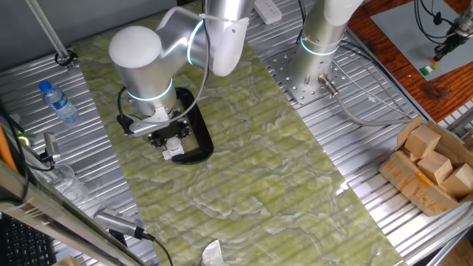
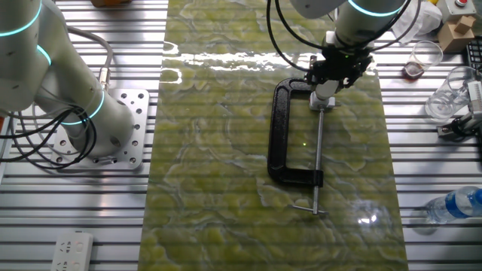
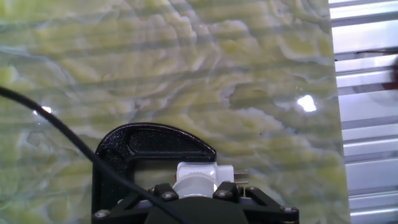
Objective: Take out the light bulb by rotating it
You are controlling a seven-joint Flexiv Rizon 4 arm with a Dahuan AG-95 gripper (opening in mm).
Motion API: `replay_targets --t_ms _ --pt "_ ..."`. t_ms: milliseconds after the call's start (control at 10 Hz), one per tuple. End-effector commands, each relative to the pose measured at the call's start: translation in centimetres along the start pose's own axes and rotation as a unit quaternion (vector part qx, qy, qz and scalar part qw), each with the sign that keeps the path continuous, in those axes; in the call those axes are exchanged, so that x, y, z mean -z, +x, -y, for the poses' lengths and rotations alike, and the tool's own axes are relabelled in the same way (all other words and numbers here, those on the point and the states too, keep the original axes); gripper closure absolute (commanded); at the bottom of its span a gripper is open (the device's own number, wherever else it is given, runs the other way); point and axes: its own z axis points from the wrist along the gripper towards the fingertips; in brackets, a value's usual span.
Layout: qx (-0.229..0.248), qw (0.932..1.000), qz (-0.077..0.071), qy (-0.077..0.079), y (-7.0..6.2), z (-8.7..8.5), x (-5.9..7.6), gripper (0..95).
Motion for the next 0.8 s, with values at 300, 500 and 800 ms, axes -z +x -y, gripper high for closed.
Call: replay_targets --t_ms 300,500,800 --pt "0.009 1.0 0.0 -0.001 0.0 0.0 0.0 38.0" --pt "-0.027 0.9996 0.001 -0.003 -0.2 0.1 0.7 38.0" --pt "-0.139 0.9902 0.009 -0.011 -0.4 0.3 1.0 19.0"
